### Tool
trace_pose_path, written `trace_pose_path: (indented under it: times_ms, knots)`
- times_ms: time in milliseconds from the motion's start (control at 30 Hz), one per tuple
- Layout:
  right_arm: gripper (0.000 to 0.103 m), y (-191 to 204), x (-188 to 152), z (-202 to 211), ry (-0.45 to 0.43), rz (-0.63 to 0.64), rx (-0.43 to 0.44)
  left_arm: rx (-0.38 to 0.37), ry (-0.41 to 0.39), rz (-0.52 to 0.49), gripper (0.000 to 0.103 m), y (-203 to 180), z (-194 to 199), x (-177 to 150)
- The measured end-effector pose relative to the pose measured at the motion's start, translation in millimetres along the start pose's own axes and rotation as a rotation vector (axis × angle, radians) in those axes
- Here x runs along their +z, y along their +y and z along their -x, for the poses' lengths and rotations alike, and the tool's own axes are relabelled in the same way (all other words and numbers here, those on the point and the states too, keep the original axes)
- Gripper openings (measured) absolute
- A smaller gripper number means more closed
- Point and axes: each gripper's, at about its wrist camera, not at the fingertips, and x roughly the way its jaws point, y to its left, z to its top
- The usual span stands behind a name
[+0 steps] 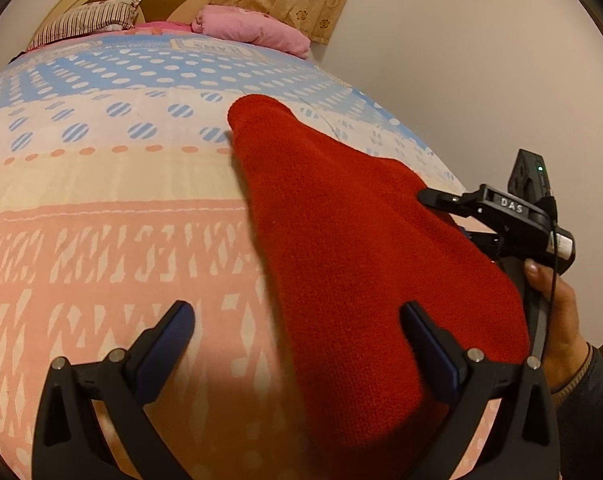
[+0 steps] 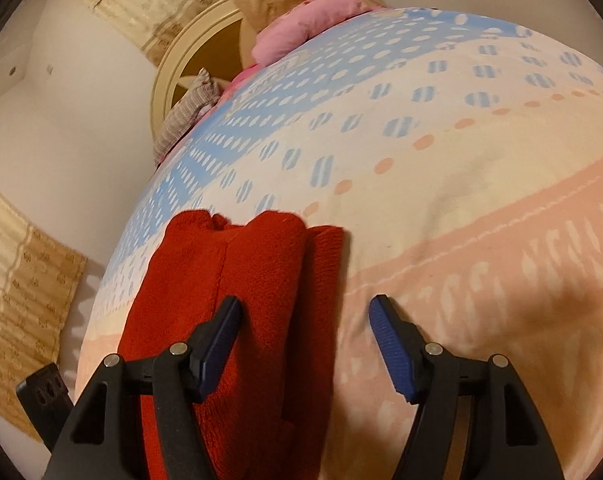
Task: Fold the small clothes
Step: 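Close the right tool on the cardigan's folded edge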
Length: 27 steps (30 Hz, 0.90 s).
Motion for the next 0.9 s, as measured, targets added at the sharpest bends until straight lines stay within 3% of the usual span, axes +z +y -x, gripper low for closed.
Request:
trace_pose_path:
  times_ms: [200, 267, 400, 433, 533, 567, 600, 700, 900]
  knots:
    - [0.067, 9, -2, -12, 0.035, 0.046, 0.052, -0.044, 0.001, -0.002, 0.103, -1, 1, -1]
    - [0.062, 11, -3, -14, 0.039, 0.057, 0.059, -0.056, 0.004, -0.006, 0.103, -2, 1, -1]
    - [0.037, 10, -6, -17, 0.058, 0.055, 0.102, -0.072, 0.017, -0.017, 0.103, -4, 1, -2]
    - [0.035, 9, -7, -18, 0.063, 0.052, 0.113, -0.077, 0.021, -0.020, 0.102, -5, 0, -2]
    - [0.030, 12, -9, -15, 0.049, 0.059, 0.099, -0.119, 0.040, -0.029, 0.079, -9, 1, -4]
    - [0.030, 16, -11, -12, 0.034, 0.076, 0.084, -0.141, 0.049, -0.024, 0.063, -11, 2, -4]
    - [0.028, 20, -12, -9, 0.022, 0.088, 0.075, -0.160, 0.051, -0.008, 0.058, -12, 4, -6]
    - [0.028, 31, -15, 7, -0.027, 0.106, 0.077, -0.122, 0.029, -0.033, 0.047, -23, 14, -9]
    - [0.027, 45, -28, 48, -0.085, 0.131, 0.083, -0.104, -0.001, -0.075, 0.039, -47, 42, -19]
